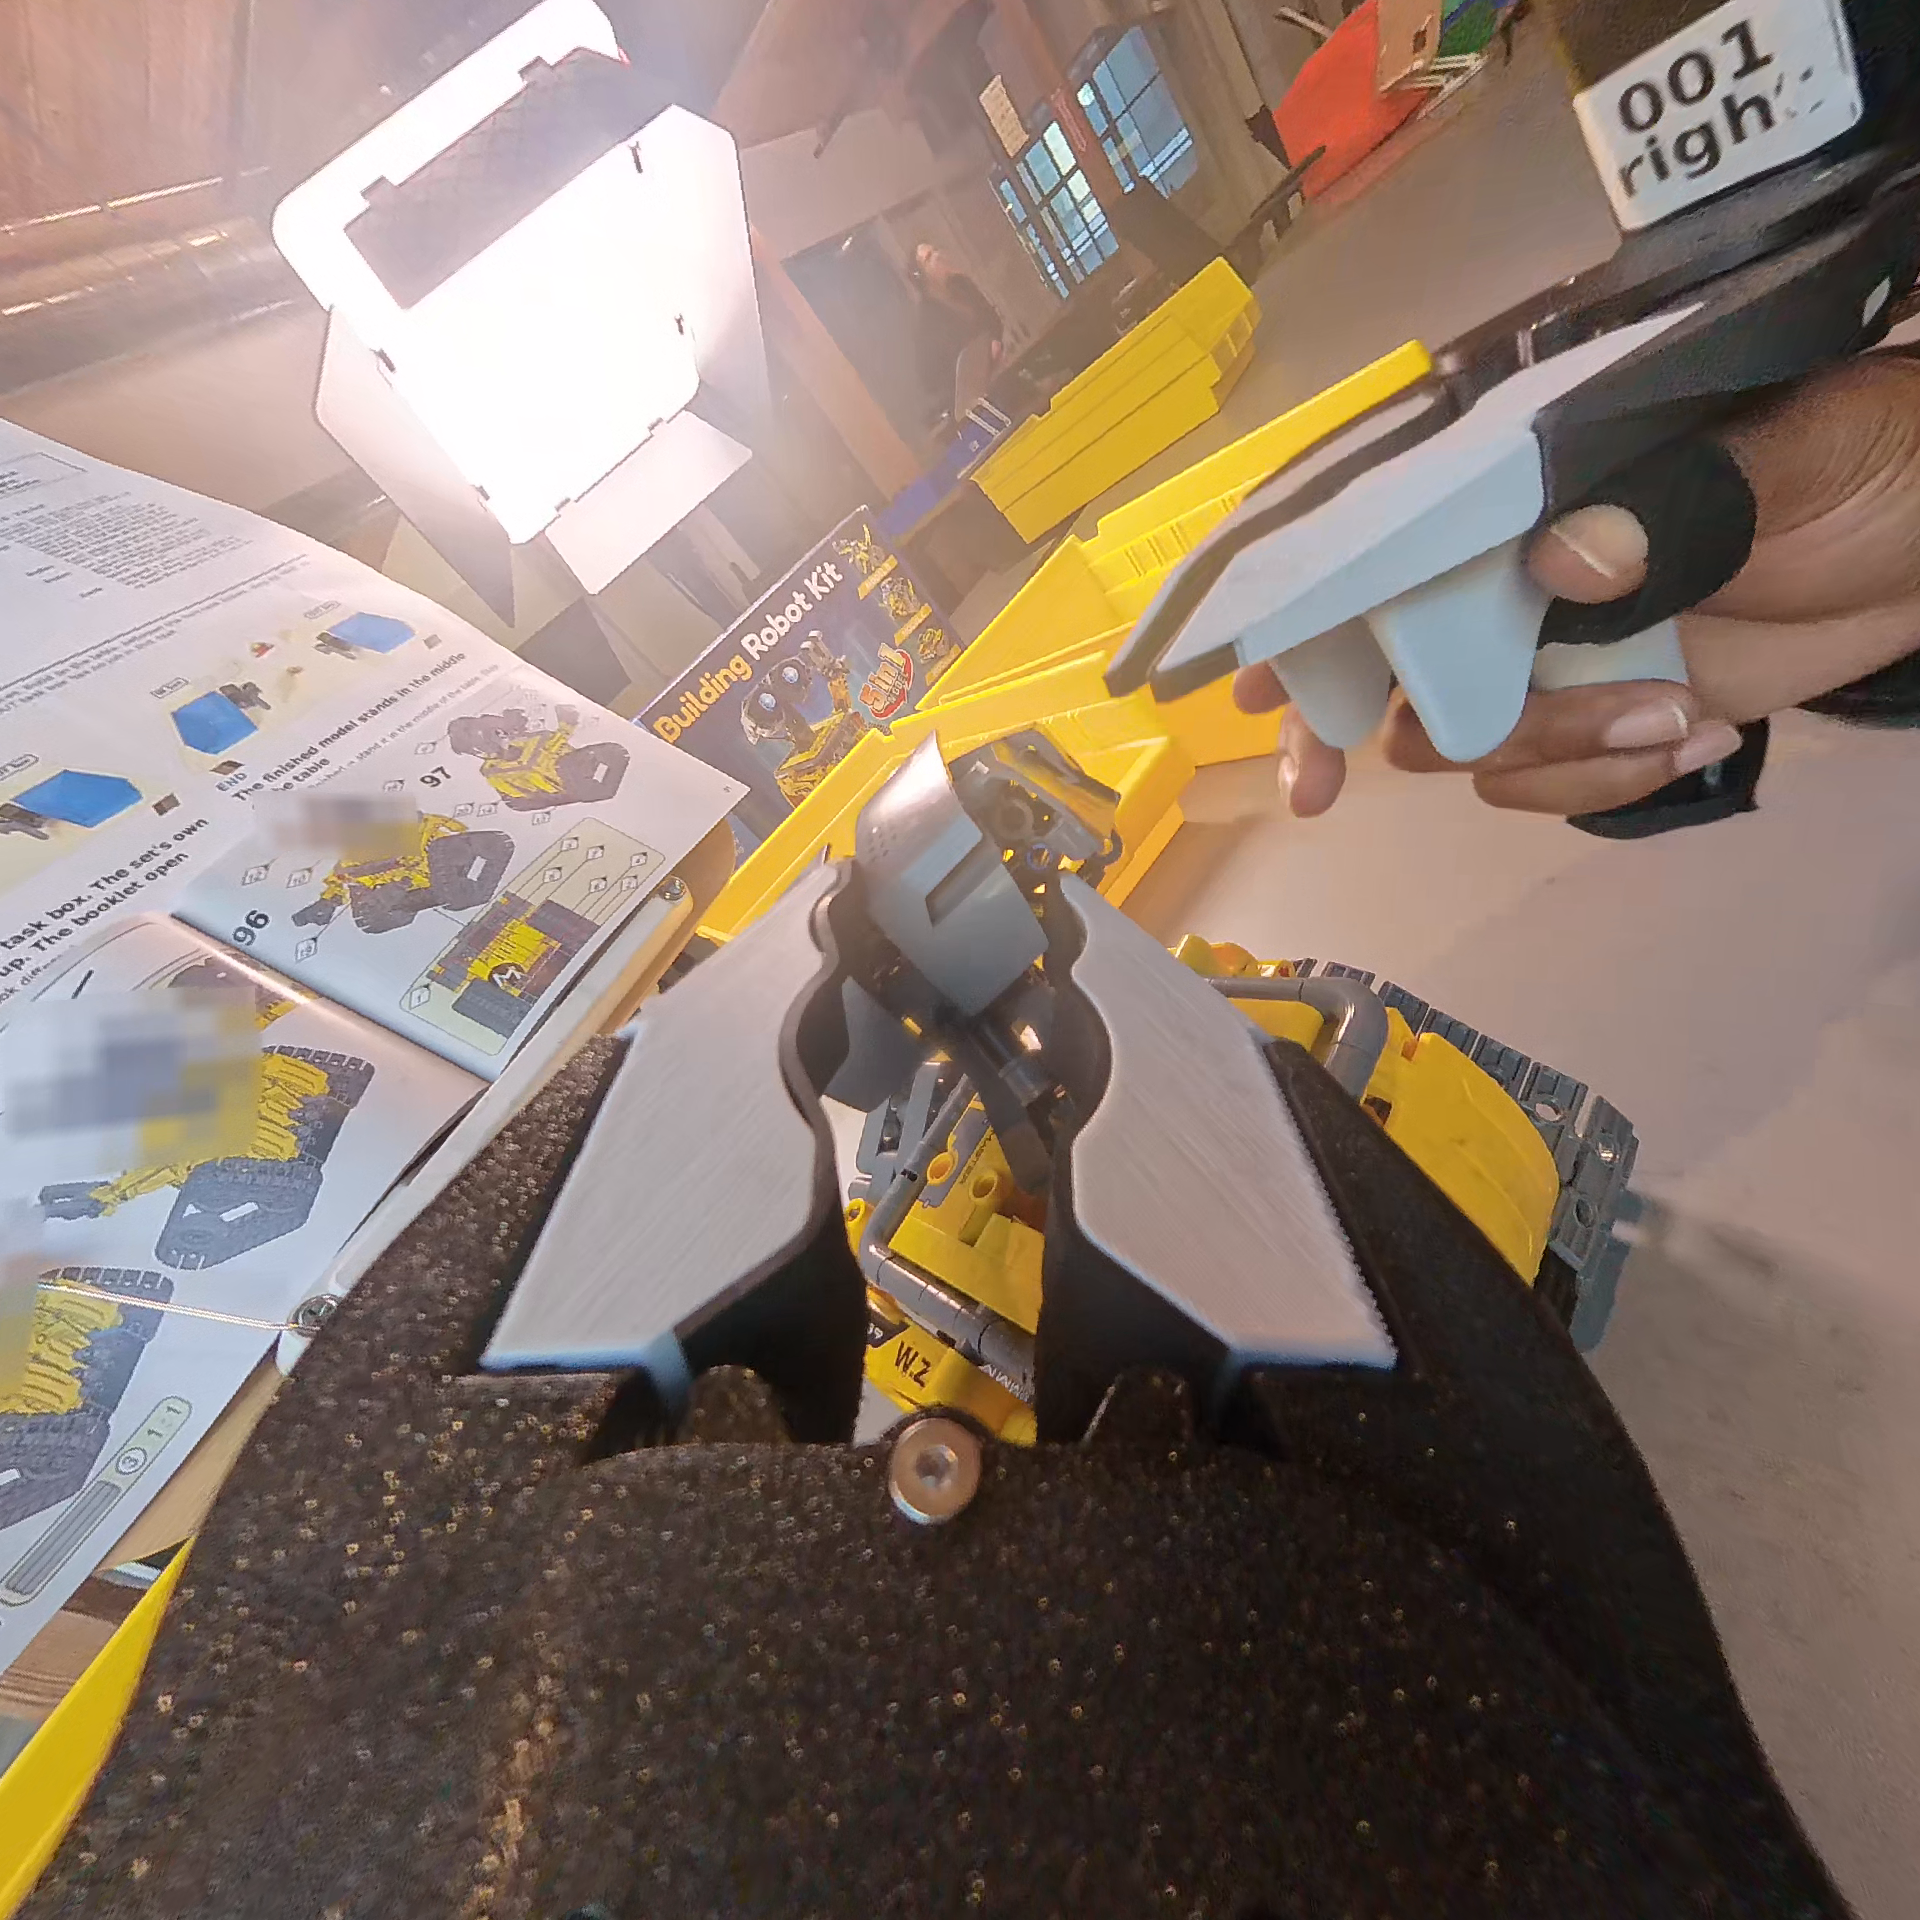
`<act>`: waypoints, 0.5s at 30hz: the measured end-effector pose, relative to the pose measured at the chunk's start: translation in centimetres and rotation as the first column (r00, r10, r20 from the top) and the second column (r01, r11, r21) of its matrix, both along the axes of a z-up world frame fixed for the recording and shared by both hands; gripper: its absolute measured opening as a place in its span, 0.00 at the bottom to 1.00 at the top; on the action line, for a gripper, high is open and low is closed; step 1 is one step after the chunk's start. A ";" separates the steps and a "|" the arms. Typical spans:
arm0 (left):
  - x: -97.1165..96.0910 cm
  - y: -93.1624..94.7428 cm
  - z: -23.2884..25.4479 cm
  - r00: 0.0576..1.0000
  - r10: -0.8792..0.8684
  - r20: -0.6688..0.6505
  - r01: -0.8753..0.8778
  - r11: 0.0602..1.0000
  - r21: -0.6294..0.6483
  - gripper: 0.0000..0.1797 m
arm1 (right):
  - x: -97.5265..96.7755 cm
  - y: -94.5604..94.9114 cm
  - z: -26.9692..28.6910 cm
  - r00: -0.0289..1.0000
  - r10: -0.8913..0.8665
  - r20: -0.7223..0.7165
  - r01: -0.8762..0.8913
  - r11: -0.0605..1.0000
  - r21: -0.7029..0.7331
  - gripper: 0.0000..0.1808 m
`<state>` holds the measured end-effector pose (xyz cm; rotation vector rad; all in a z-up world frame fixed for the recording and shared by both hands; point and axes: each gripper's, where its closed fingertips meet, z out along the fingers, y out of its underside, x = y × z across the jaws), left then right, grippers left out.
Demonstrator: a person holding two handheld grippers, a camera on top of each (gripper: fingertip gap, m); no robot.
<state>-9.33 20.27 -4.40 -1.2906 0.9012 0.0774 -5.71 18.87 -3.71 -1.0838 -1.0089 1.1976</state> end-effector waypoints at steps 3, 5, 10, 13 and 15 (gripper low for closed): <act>0.0 0.0 0.0 1.000 -0.002 0.001 0.002 1.000 -0.003 0.18 | -0.5 -0.3 0.7 0.999 -0.042 0.026 0.037 0.984 0.173 0.03; 0.0 0.0 0.0 1.000 -0.003 0.000 0.003 1.000 -0.003 0.18 | -1.3 -0.5 0.7 0.998 -0.046 0.049 0.033 0.971 0.235 0.03; 0.2 0.0 -0.1 1.000 -0.017 0.001 0.017 1.000 -0.023 0.18 | -1.8 0.2 -0.3 0.991 -0.056 0.125 0.009 0.938 0.347 0.04; 0.2 0.1 -0.1 0.999 -0.036 0.011 0.036 0.998 -0.045 0.19 | -1.8 0.2 -0.4 0.972 -0.100 0.213 -0.026 0.856 0.517 0.05; 0.1 0.2 -0.1 0.999 -0.036 0.018 0.037 0.998 -0.053 0.18 | -1.9 0.2 -0.4 0.950 -0.152 0.274 -0.059 0.773 0.632 0.07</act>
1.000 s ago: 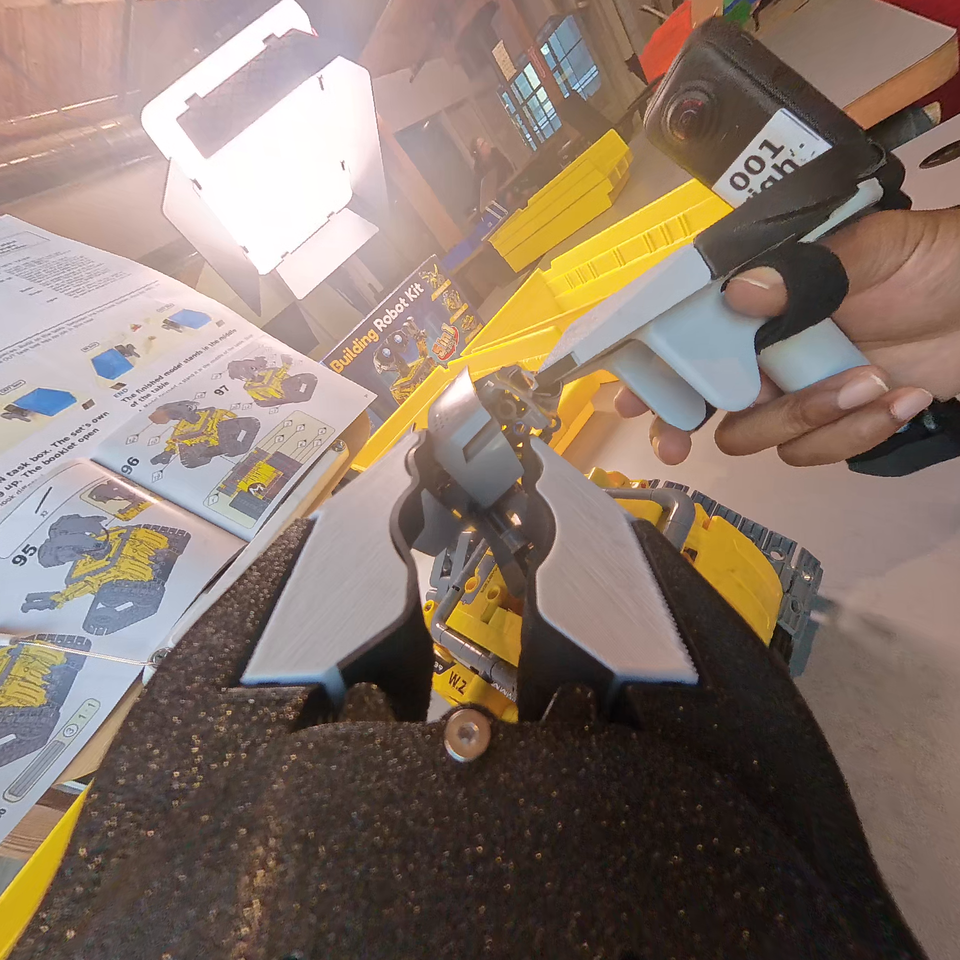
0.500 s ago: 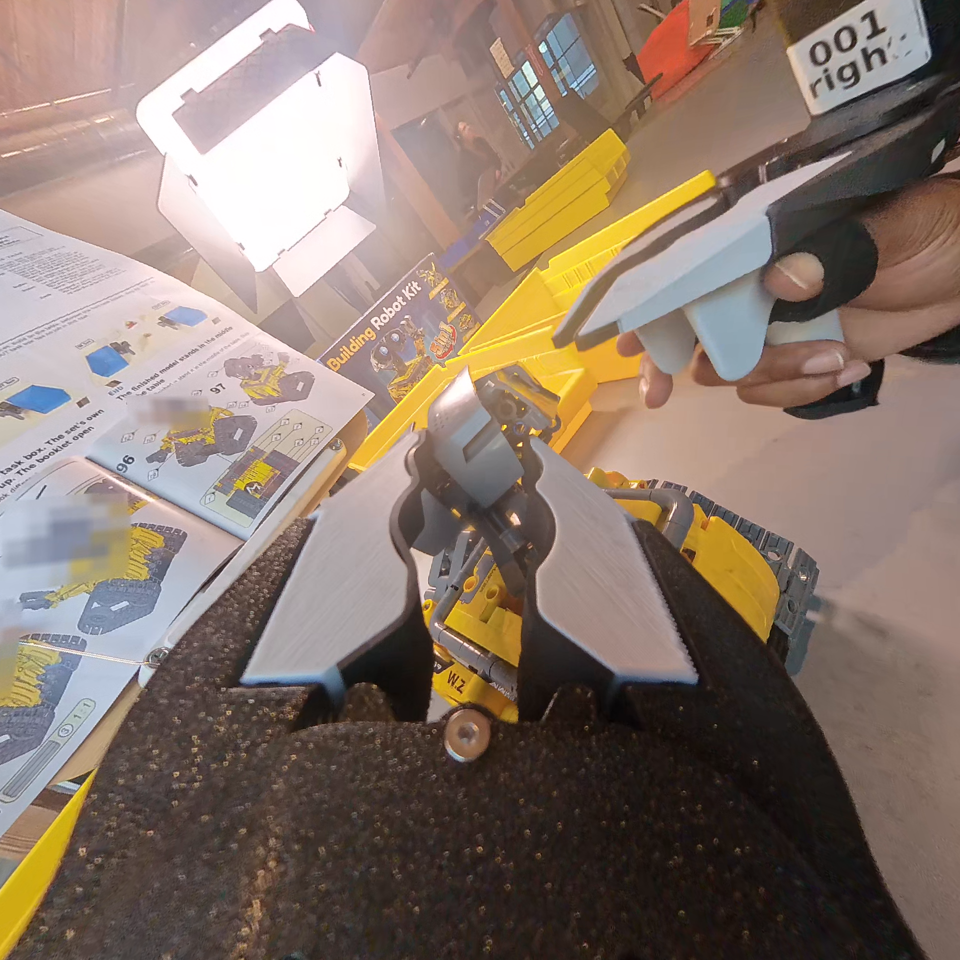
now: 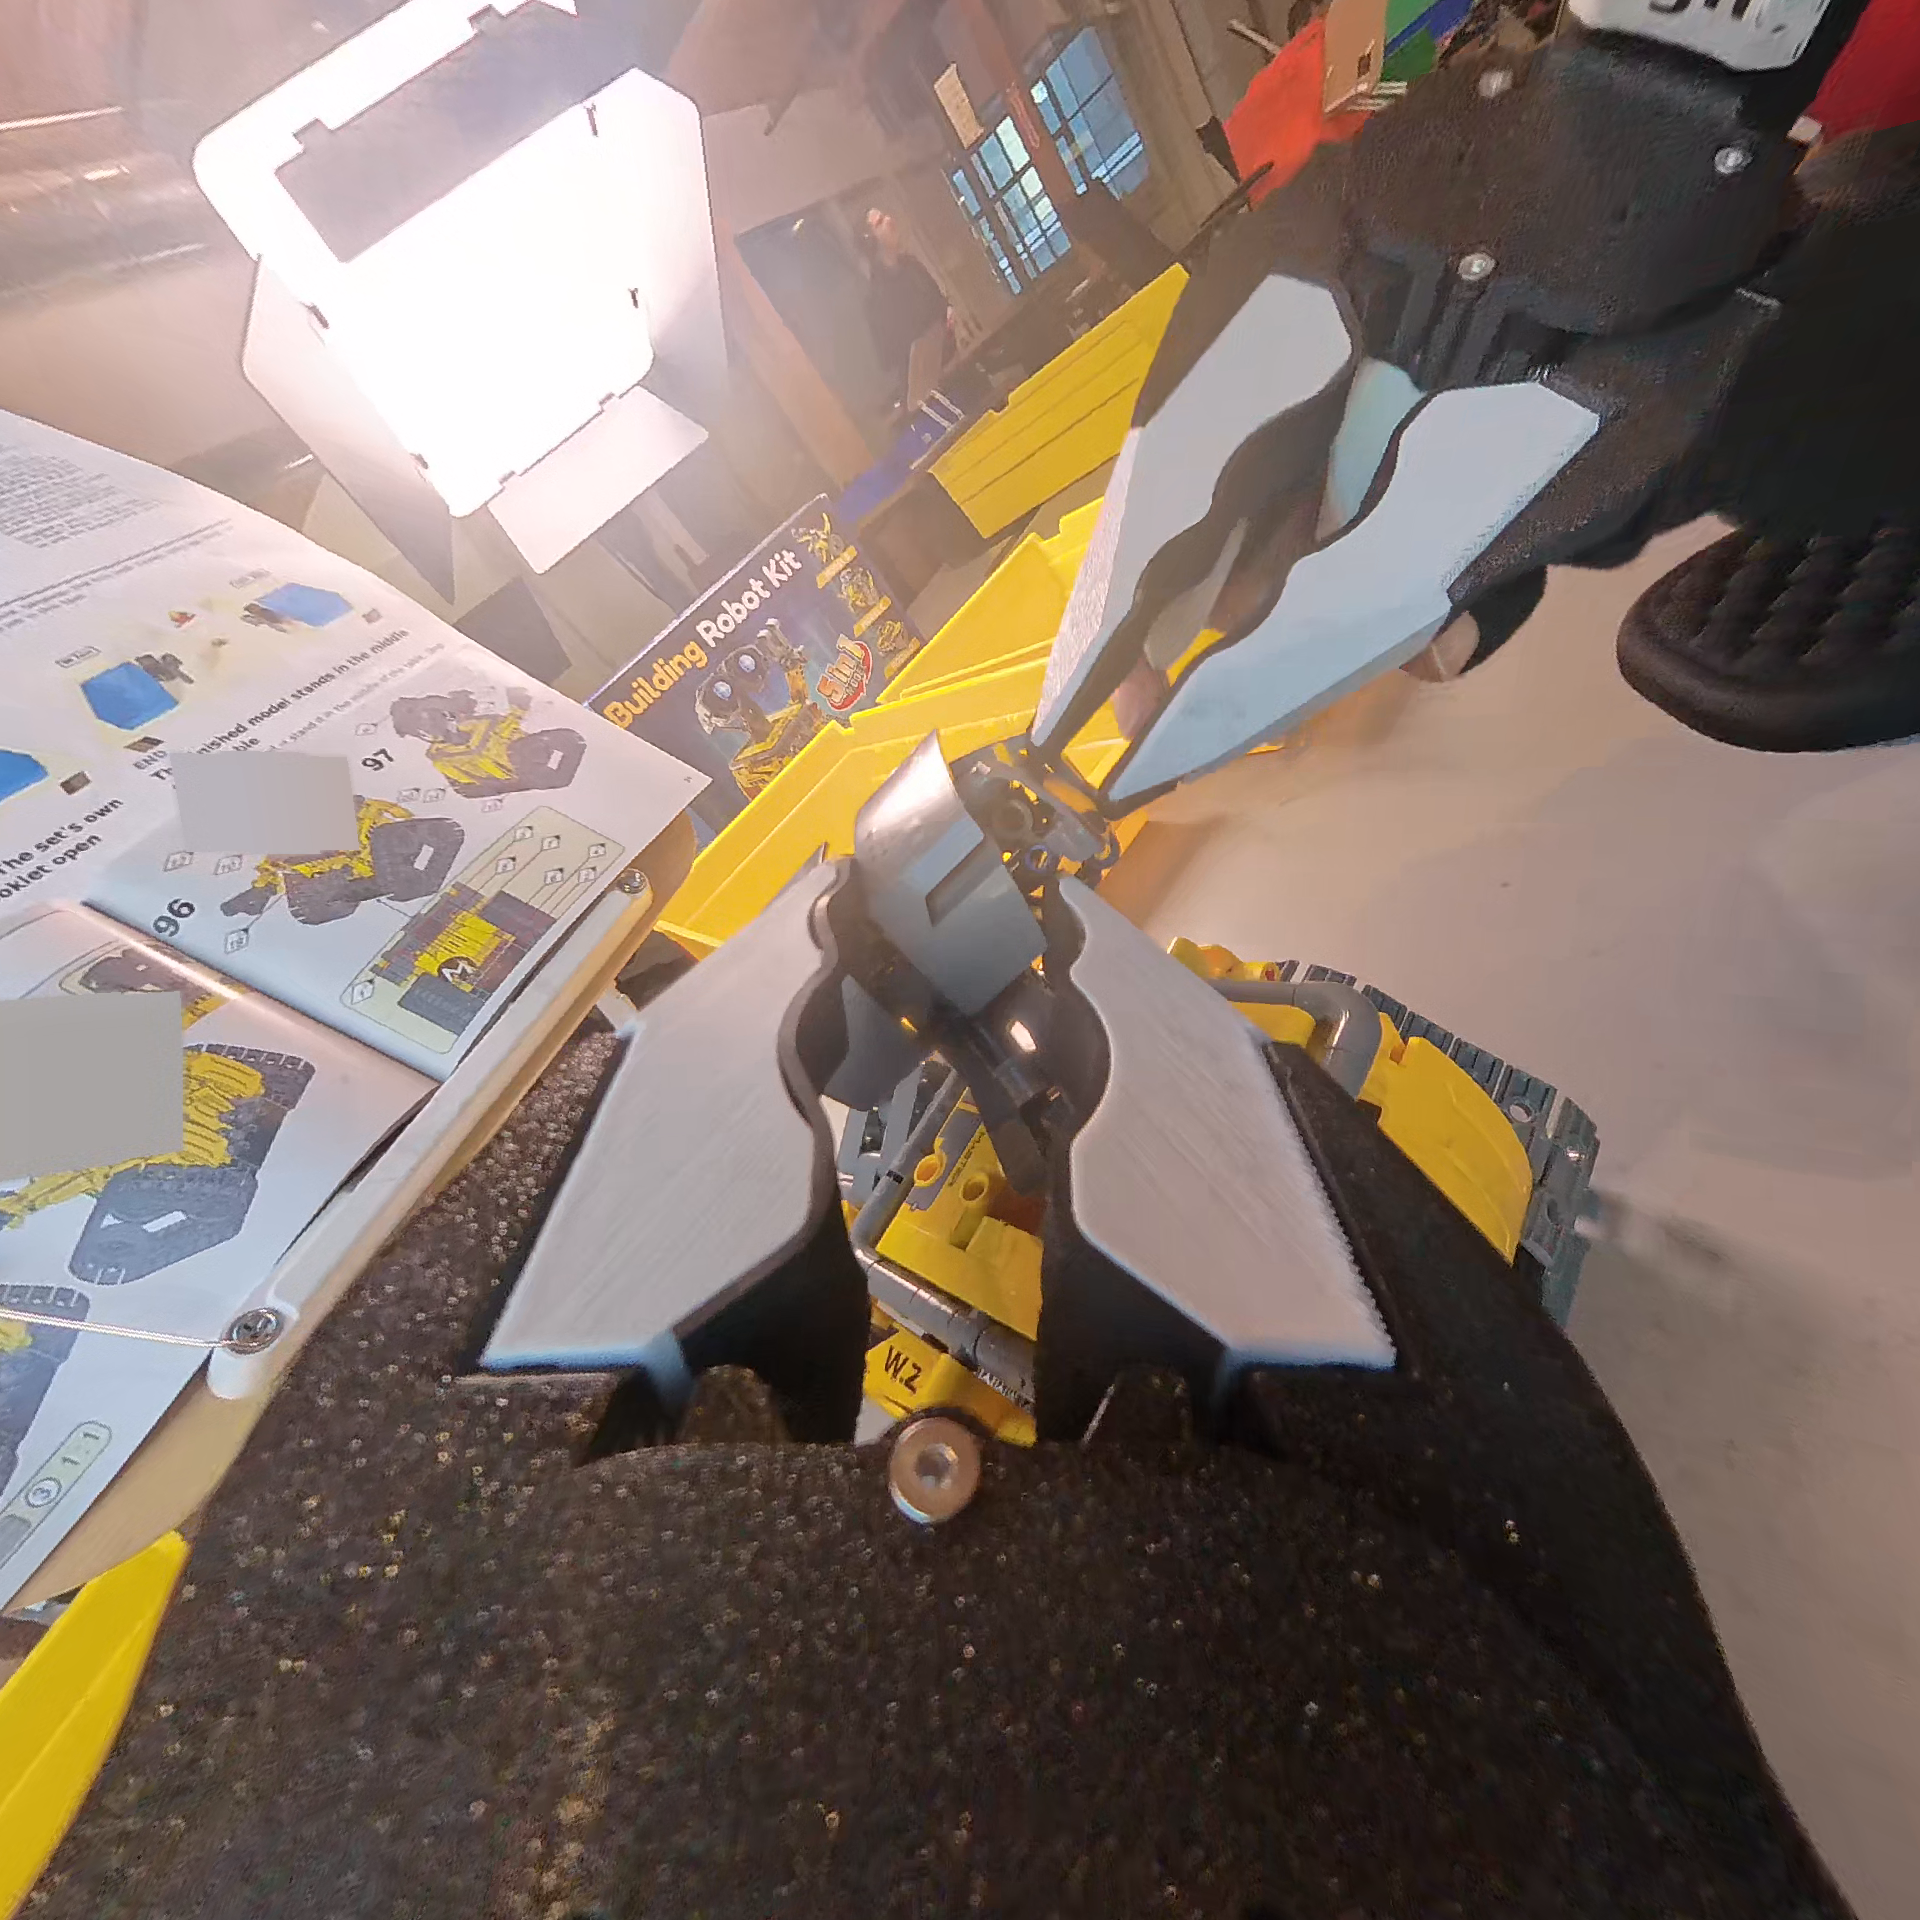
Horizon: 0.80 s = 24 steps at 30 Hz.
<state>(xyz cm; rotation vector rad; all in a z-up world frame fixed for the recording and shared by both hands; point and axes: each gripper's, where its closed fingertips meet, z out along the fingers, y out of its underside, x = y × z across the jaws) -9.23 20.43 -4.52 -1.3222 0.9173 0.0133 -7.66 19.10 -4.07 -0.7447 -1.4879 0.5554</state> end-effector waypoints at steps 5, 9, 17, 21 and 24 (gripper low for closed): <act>0.2 -0.2 -0.1 1.000 -0.005 -0.013 0.005 1.000 -0.006 0.19 | -0.1 0.0 0.0 0.988 0.002 0.152 -0.024 0.989 0.145 0.10; 0.1 -0.1 -0.2 1.000 -0.006 -0.001 0.006 1.000 -0.019 0.20 | -0.3 0.0 -0.1 0.985 0.020 0.173 -0.045 0.989 0.140 0.10; -0.1 0.0 -0.2 1.000 -0.011 0.019 0.012 0.999 -0.049 0.20 | -0.5 0.1 -0.1 0.973 0.087 0.214 -0.118 0.984 0.133 0.10; -0.3 0.0 -0.2 1.000 -0.007 0.027 0.009 0.999 -0.050 0.20 | -0.5 -0.7 -0.5 0.969 0.120 0.214 -0.134 0.990 0.050 0.21; -0.1 -0.1 -0.2 1.000 0.001 0.014 0.000 0.999 -0.044 0.19 | -0.4 -0.9 0.8 0.986 0.126 0.111 -0.126 0.992 -0.007 0.15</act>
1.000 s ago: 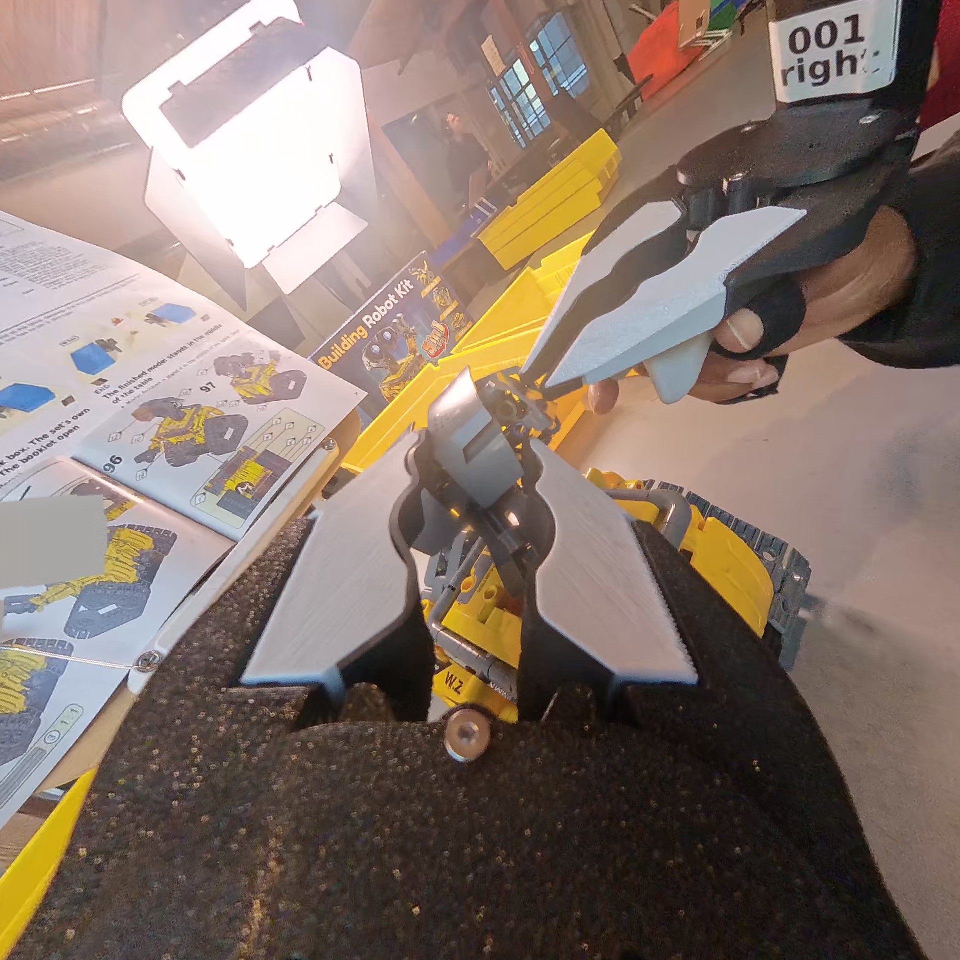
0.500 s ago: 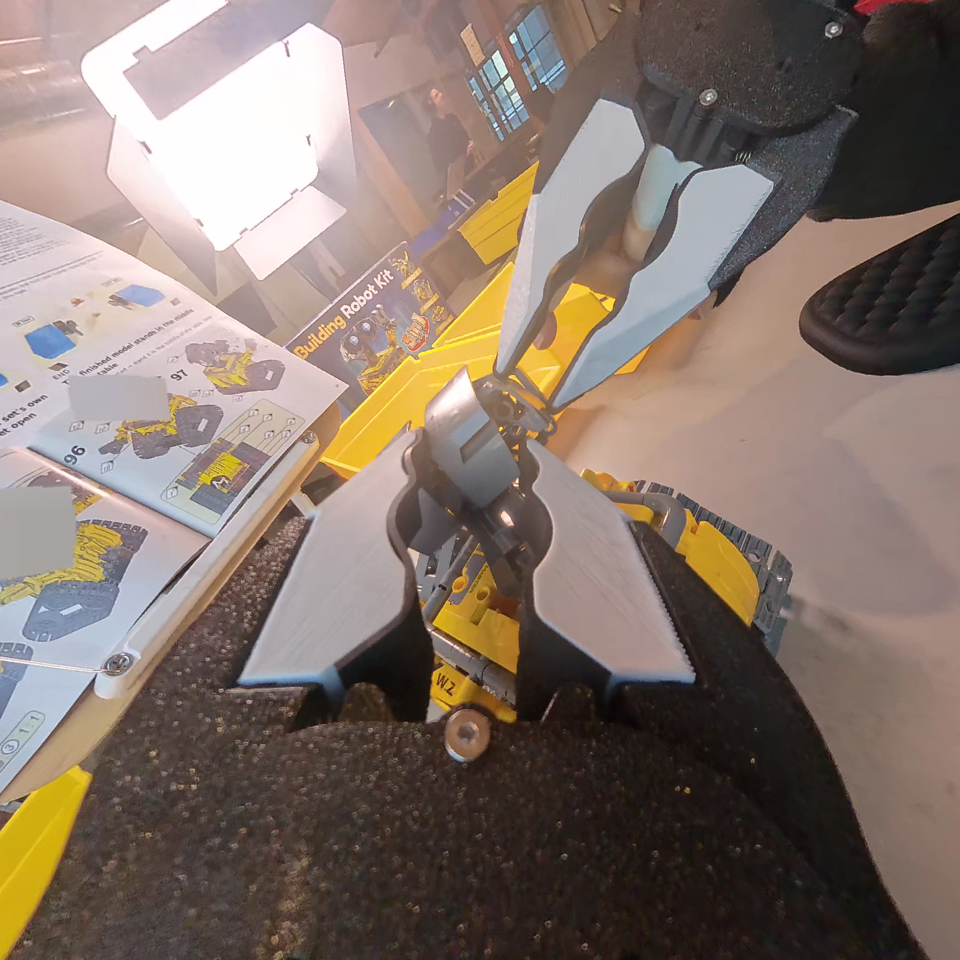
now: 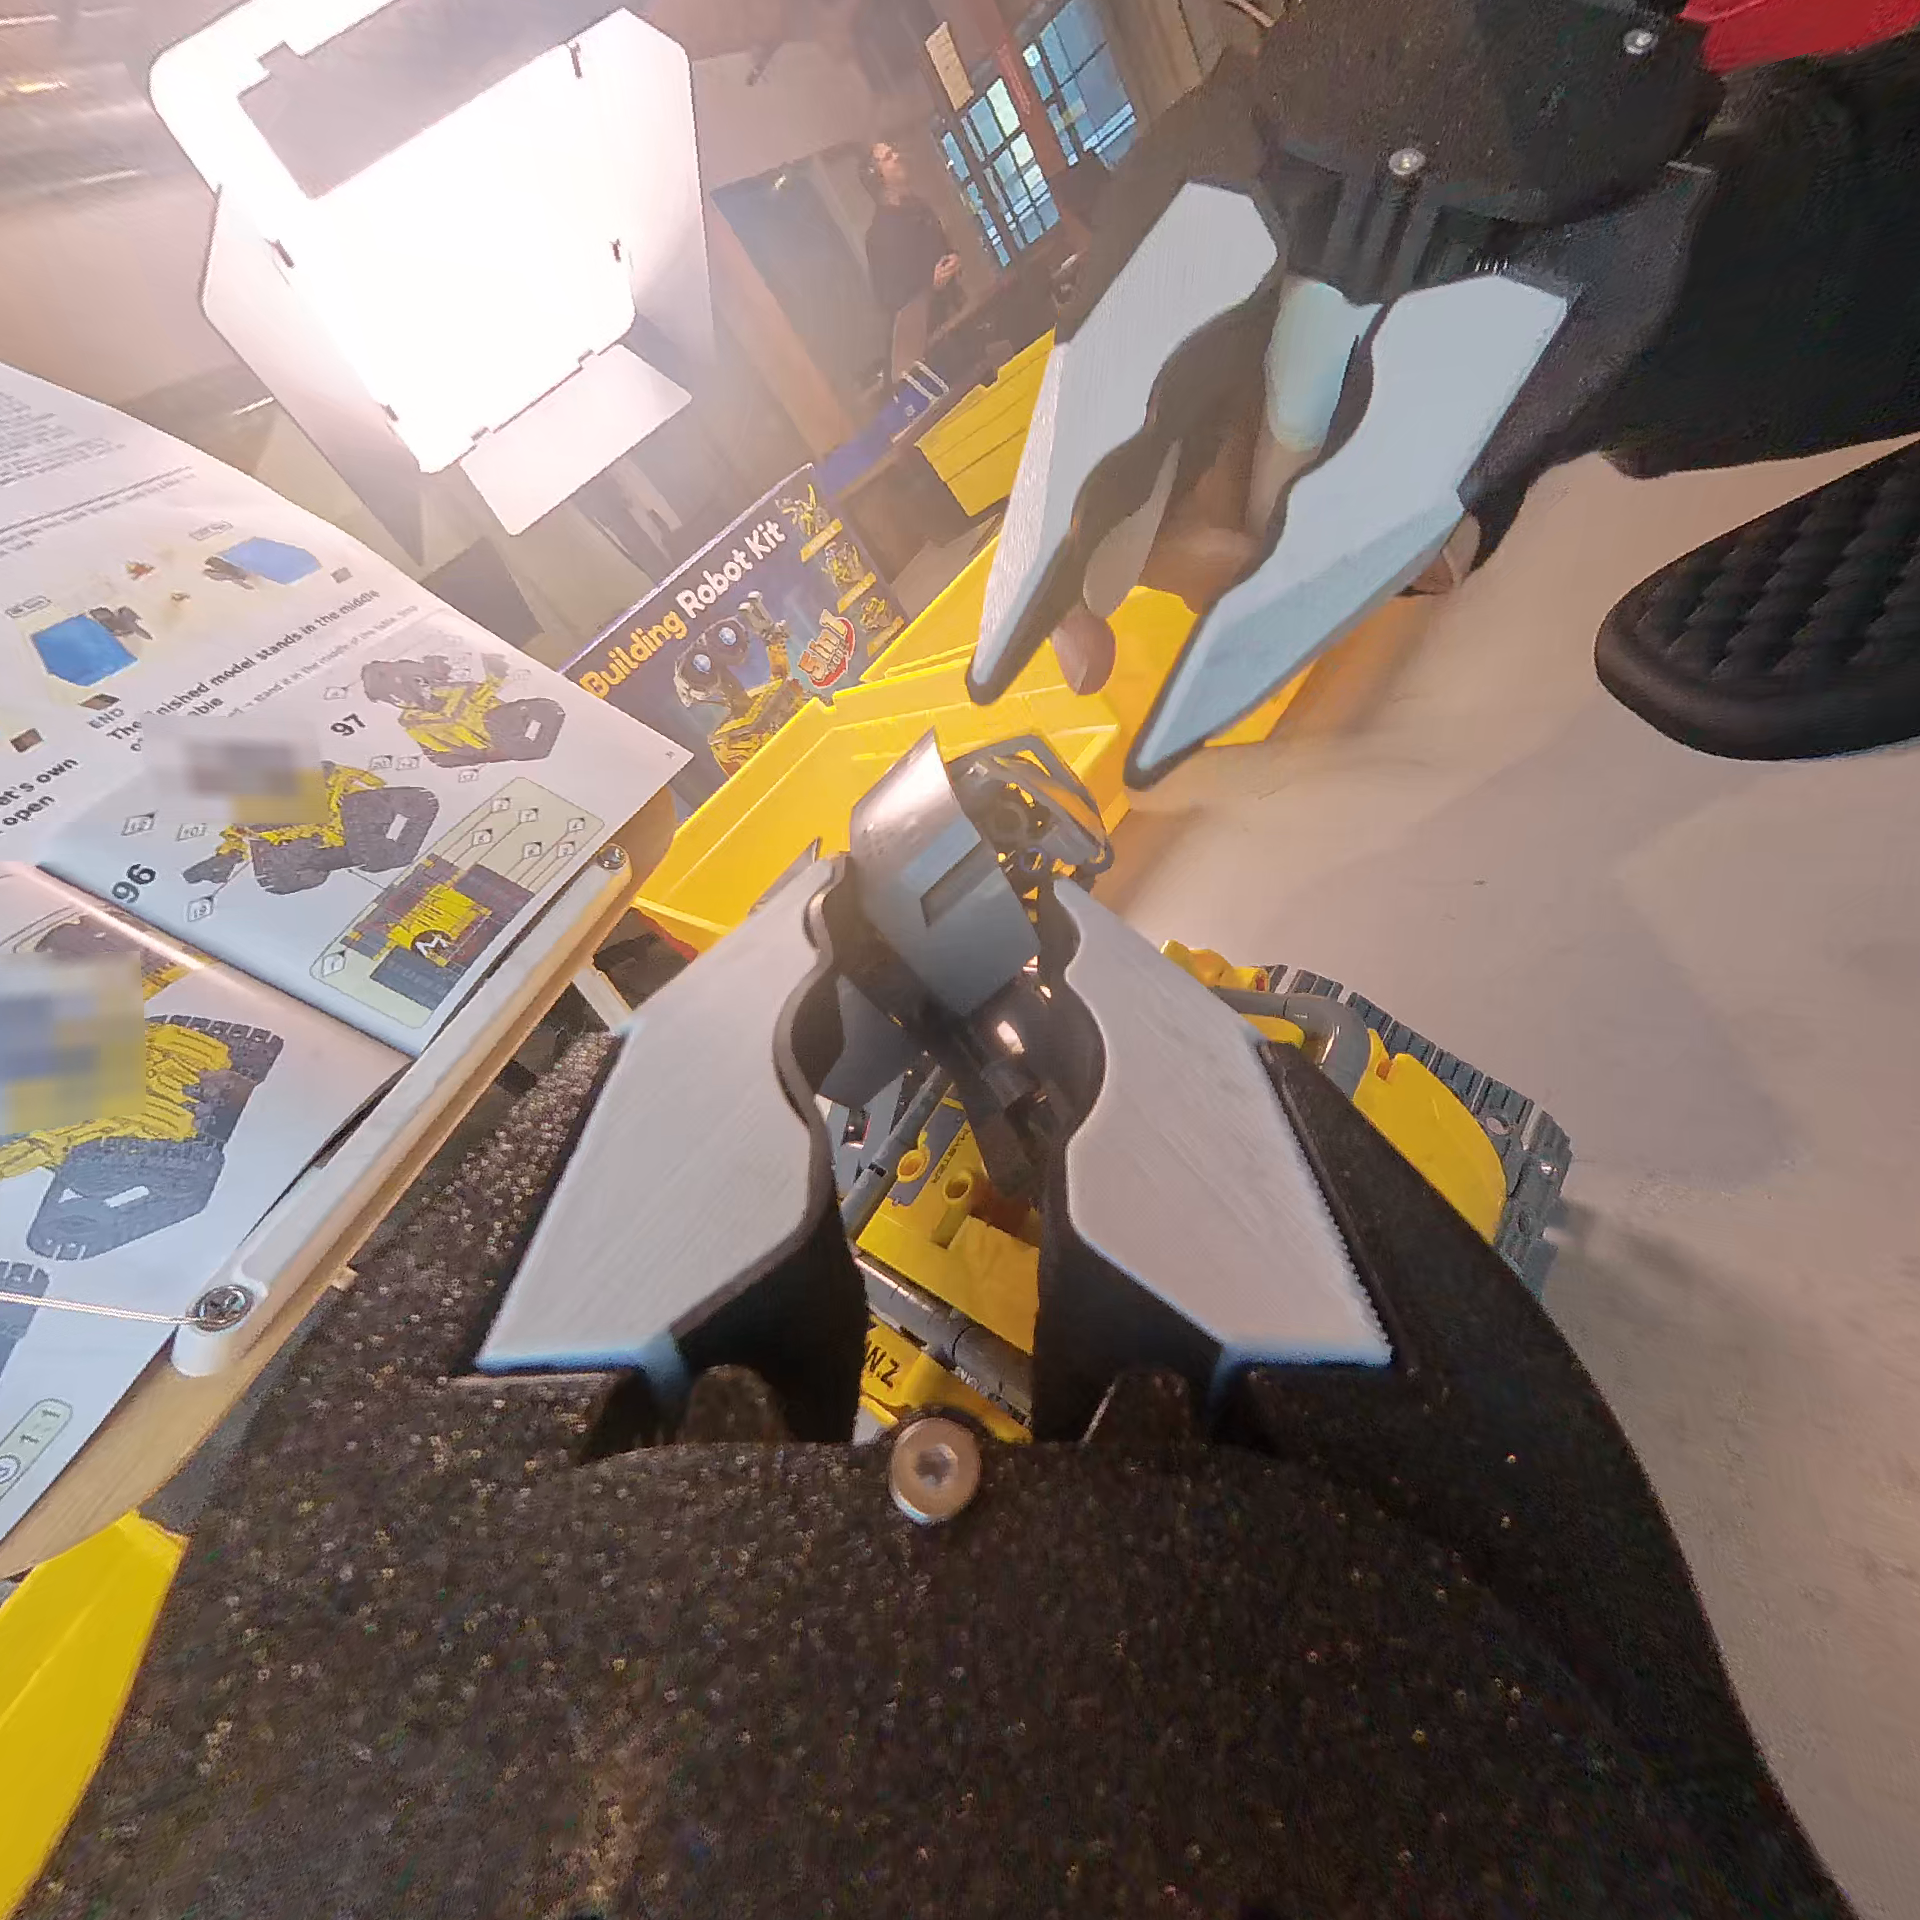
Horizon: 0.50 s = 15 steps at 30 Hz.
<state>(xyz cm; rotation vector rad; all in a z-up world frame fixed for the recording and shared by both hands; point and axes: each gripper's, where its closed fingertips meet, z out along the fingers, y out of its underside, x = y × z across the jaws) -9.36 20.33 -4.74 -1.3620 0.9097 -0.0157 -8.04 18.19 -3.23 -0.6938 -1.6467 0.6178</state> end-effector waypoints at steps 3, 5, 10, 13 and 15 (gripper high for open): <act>0.0 0.0 0.0 1.000 0.002 0.002 -0.002 1.000 -0.002 0.21 | -0.3 -0.1 -0.4 1.000 -0.011 0.010 0.011 1.000 0.001 0.12; -0.1 0.1 0.0 1.000 0.016 -0.001 -0.016 1.000 -0.005 0.20 | -0.7 -0.1 -0.6 1.000 -0.025 -0.010 0.025 1.000 0.016 0.11; 0.5 0.1 -0.2 0.998 0.033 -0.044 -0.034 0.999 -0.012 0.19 | -1.5 -1.6 -0.7 1.000 0.001 -0.015 0.000 0.997 0.075 0.11; 0.3 0.1 -0.1 1.000 0.022 -0.005 -0.022 1.000 -0.022 0.19 | -1.7 -2.0 -0.5 0.999 -0.014 -0.049 0.020 0.992 0.125 0.10; 0.4 0.1 -0.2 0.999 0.031 -0.031 -0.031 0.999 -0.008 0.19 | -1.2 -2.3 0.5 0.995 0.003 -0.102 -0.001 1.000 0.025 0.11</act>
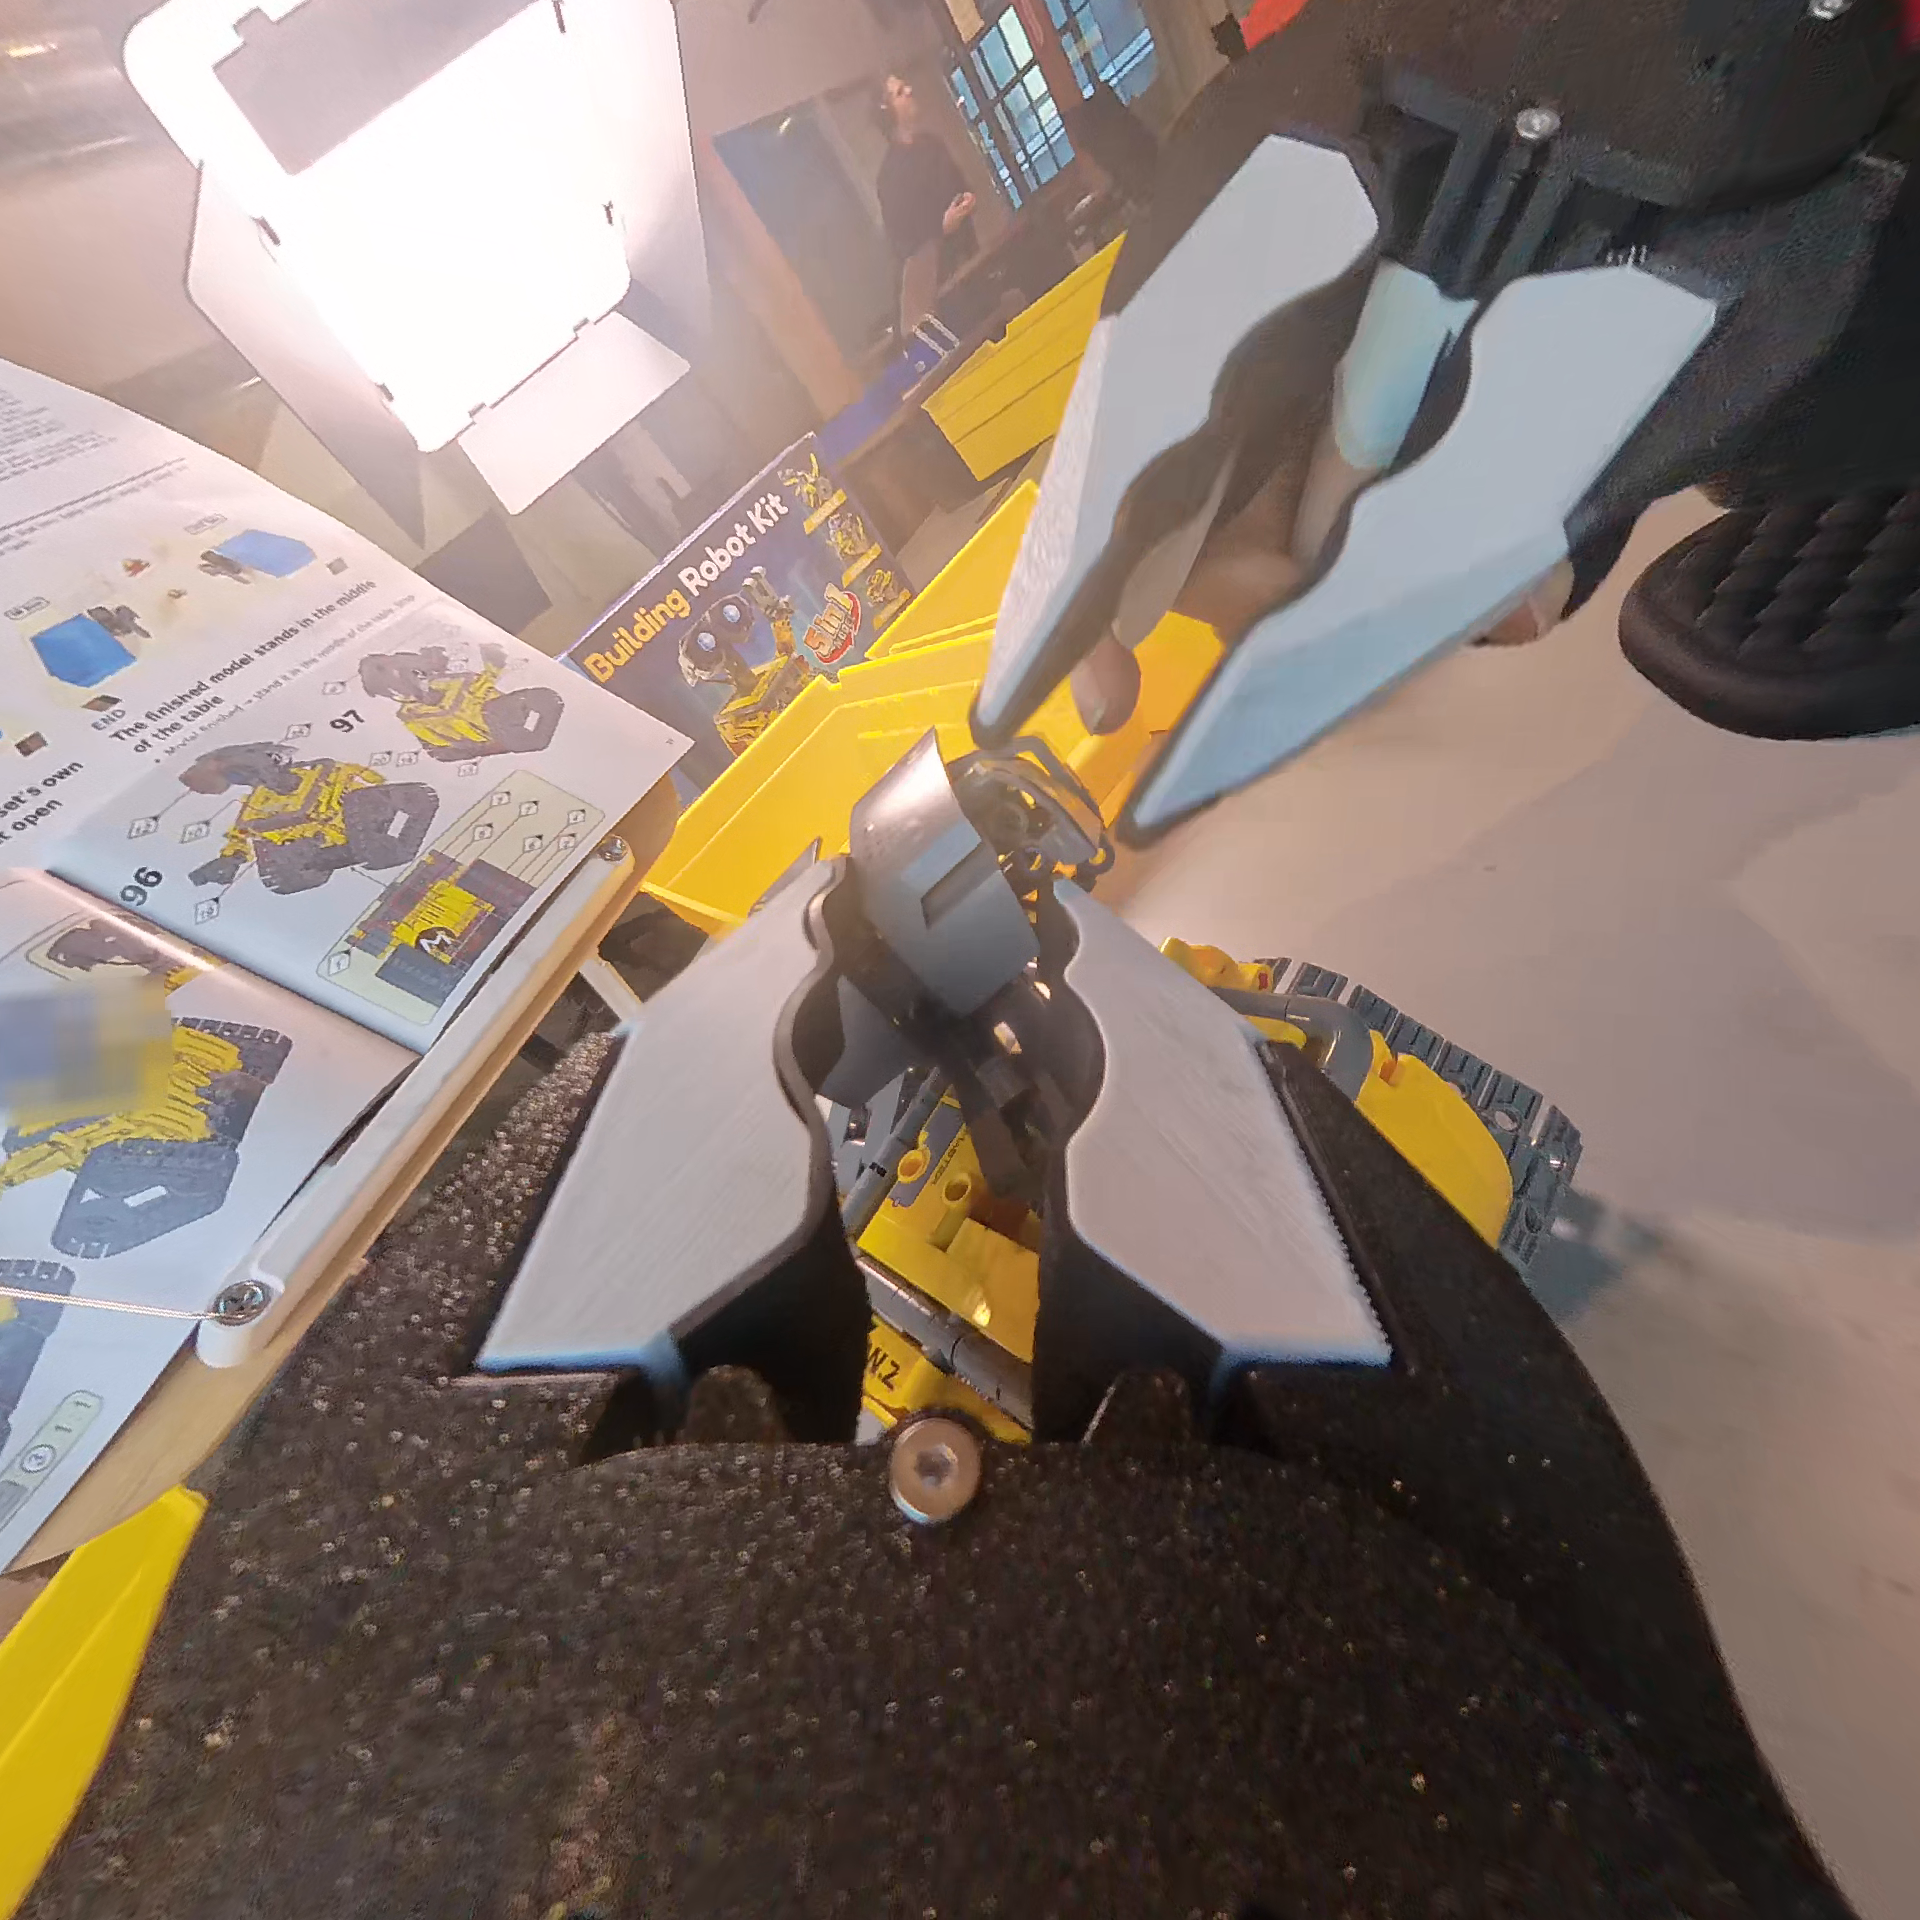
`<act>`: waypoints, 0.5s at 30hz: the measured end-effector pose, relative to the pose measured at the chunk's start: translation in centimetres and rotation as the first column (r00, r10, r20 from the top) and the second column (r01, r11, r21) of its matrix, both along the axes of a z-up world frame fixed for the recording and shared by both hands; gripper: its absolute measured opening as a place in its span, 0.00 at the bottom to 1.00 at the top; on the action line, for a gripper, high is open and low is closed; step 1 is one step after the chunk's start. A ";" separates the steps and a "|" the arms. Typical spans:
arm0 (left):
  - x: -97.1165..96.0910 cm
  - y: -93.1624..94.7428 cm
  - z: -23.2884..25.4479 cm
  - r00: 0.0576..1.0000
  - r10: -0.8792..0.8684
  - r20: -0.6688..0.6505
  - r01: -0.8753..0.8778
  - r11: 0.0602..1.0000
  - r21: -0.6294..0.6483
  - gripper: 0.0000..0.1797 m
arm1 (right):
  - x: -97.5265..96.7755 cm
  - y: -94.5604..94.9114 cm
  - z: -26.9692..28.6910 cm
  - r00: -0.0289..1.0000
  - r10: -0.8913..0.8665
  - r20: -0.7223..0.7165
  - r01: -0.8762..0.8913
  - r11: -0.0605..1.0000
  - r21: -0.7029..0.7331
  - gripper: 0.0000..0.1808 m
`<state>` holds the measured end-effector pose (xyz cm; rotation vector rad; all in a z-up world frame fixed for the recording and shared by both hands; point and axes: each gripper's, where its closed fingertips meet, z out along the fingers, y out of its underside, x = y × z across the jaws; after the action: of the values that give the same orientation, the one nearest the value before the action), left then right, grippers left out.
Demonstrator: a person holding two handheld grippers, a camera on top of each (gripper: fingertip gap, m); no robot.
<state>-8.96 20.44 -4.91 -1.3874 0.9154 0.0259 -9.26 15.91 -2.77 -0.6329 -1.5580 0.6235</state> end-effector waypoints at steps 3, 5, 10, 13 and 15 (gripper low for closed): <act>-0.1 0.0 0.0 1.000 0.004 0.009 -0.004 1.000 0.002 0.20 | 1.0 1.5 0.7 0.999 -0.023 -0.034 0.019 0.992 -0.127 0.09; -0.1 0.0 0.0 1.000 0.008 0.003 -0.008 1.000 0.005 0.19 | 1.2 2.1 0.2 1.000 -0.024 -0.019 0.019 0.979 -0.205 0.04; -0.2 0.0 0.0 0.999 0.036 -0.005 -0.035 0.999 0.012 0.19 | 0.8 2.5 -0.5 1.000 -0.014 -0.005 0.012 0.941 -0.339 0.01; -0.1 0.0 0.0 0.999 0.048 -0.021 -0.048 0.999 0.017 0.19 | 0.7 1.9 -0.4 1.000 0.014 -0.013 -0.018 0.930 -0.366 0.05; -0.1 0.1 0.0 0.998 0.056 -0.023 -0.055 0.998 0.019 0.18 | 0.5 1.8 -0.3 1.000 0.010 -0.025 -0.019 0.924 -0.382 0.05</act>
<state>-9.10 20.53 -4.90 -1.3975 0.8941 0.0931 -8.73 17.74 -3.04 -0.9036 -1.4300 0.9564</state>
